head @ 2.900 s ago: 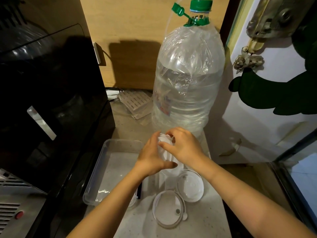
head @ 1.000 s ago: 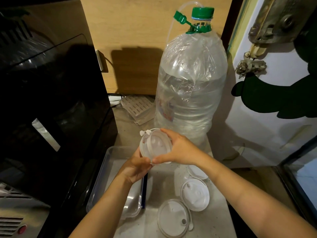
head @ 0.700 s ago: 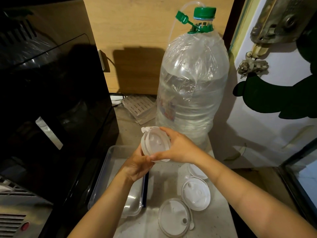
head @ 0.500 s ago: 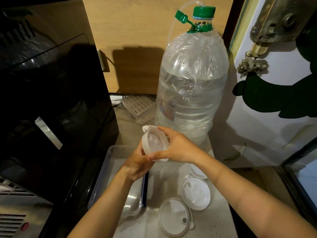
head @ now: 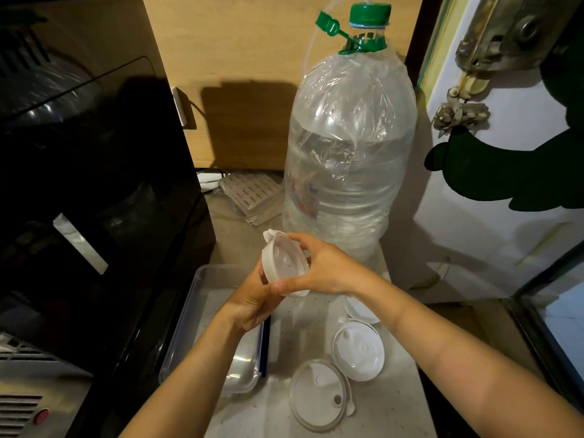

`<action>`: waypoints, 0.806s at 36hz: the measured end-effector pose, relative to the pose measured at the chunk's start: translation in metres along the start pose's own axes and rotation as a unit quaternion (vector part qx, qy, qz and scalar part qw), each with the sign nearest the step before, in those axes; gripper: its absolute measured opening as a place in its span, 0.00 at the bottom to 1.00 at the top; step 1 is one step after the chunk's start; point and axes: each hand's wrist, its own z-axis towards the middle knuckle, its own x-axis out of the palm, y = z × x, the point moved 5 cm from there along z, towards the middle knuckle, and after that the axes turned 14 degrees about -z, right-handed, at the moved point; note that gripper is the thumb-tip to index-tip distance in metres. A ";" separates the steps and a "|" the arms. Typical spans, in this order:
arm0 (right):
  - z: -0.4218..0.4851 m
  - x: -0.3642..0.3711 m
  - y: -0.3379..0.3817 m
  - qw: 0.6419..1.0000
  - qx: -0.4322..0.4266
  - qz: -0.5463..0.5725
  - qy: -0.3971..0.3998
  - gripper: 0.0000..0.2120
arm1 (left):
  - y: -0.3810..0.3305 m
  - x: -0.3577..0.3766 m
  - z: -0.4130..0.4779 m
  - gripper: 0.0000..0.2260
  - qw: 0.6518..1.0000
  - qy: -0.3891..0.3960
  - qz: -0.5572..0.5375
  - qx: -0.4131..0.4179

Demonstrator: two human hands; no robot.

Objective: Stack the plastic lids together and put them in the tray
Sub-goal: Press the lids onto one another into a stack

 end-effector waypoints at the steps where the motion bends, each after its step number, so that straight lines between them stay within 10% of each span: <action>1: 0.000 0.000 0.000 1.000 -0.002 0.002 0.001 0.39 | 0.001 -0.001 0.000 0.56 1.000 -0.002 0.004 -0.003; 29: 0.002 0.029 -0.170 0.957 0.267 -0.103 0.041 0.53 | 0.019 -0.021 0.000 0.48 0.998 -0.020 -0.004 -0.061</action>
